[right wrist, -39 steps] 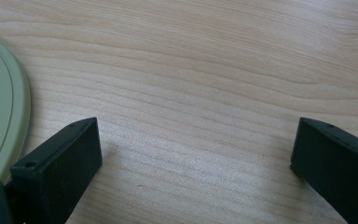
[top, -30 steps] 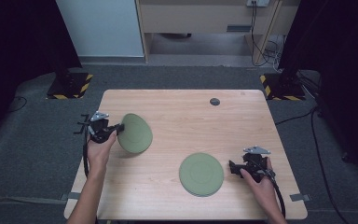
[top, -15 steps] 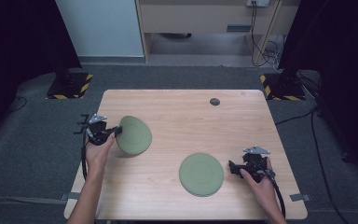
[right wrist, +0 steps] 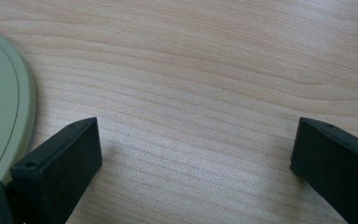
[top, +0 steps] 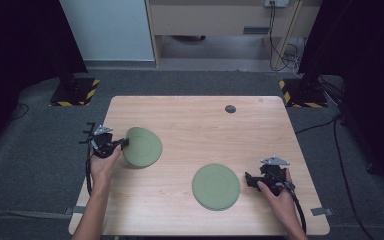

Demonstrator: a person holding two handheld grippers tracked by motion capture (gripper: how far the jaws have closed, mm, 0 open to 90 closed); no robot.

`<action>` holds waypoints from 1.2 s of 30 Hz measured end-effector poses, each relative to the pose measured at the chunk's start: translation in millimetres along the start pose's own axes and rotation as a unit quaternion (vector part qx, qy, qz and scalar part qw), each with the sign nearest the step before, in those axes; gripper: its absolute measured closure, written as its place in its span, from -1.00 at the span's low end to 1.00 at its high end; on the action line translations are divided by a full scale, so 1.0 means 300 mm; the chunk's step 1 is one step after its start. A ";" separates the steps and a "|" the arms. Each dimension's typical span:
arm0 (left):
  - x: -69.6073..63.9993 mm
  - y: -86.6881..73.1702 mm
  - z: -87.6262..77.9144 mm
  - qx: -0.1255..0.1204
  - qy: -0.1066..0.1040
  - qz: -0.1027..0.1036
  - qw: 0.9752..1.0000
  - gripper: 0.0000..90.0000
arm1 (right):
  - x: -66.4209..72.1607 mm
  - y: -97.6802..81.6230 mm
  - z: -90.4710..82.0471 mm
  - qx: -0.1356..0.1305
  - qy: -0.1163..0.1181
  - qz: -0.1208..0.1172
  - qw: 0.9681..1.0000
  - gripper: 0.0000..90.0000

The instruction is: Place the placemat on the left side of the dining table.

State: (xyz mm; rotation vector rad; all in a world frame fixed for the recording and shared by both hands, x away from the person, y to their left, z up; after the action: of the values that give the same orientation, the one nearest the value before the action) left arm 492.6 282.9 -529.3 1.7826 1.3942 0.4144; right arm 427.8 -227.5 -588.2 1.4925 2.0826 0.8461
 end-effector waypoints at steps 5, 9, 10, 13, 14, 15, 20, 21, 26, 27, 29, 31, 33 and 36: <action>0.019 -0.017 0.010 0.003 0.004 -0.008 1.000 0.89 | 0.001 0.000 0.000 0.000 0.000 0.001 1.000 -0.95; 0.036 -0.029 0.012 0.006 0.006 -0.012 1.000 0.89 | 0.001 0.000 0.000 0.000 0.000 0.001 1.000 -0.95; 0.038 -0.031 0.013 0.006 0.007 -0.014 1.000 0.89 | 0.001 0.000 0.000 0.000 0.000 0.001 1.000 -0.95; 0.044 -0.034 0.011 0.008 0.008 -0.014 1.000 0.89 | 0.001 0.000 0.000 0.000 0.000 0.001 1.000 -0.95; 0.045 -0.033 0.011 0.006 0.008 -0.015 1.000 0.89 | 0.001 0.000 0.000 0.000 0.000 0.001 1.000 -0.95; 0.046 -0.032 0.010 0.006 0.009 -0.014 1.000 0.89 | 0.001 0.000 0.000 0.000 0.000 0.001 1.000 -0.95; 0.051 -0.035 0.011 0.008 0.010 -0.014 1.000 0.89 | 0.001 0.000 0.000 0.000 0.000 0.001 1.000 -0.95; 0.052 -0.035 0.012 0.008 0.011 -0.015 1.000 0.89 | 0.001 0.000 0.000 0.000 0.000 0.001 1.000 -0.95; 0.062 -0.040 0.012 0.011 0.015 -0.016 1.000 0.89 | 0.001 0.000 0.000 0.000 0.000 0.001 1.000 -0.95; 0.064 -0.041 0.012 0.012 0.016 -0.017 1.000 0.89 | 0.001 0.000 0.000 0.000 0.000 0.001 1.000 -0.95; 0.067 -0.043 0.013 0.013 0.017 -0.021 1.000 0.89 | 0.001 0.000 0.000 0.000 0.000 0.001 1.000 -0.95; 0.069 -0.045 0.013 0.013 0.017 -0.020 1.000 0.89 | 0.001 0.000 0.000 0.000 0.000 0.001 1.000 -0.95; 0.073 -0.046 0.013 0.013 0.019 -0.020 1.000 0.89 | 0.001 0.000 0.000 0.000 0.000 0.001 1.000 -0.95; 0.084 -0.047 0.010 0.011 0.020 -0.027 0.999 0.89 | 0.002 0.000 0.000 0.000 0.000 0.001 1.000 -0.95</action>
State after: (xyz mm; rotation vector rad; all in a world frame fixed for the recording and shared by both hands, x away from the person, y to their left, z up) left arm 493.9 305.5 -547.3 1.7591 1.4767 0.4088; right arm 427.5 -227.2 -588.2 1.4945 2.0815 0.8467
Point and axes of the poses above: each handheld gripper's, and its own axes: z roughly forward along the jaws, y roughly out of its top, x roughly to its left, the point moved 7 cm from there along z, roughly forward along the jaws, and after that the axes turned 1 degree about x, right-handed, at the moved point
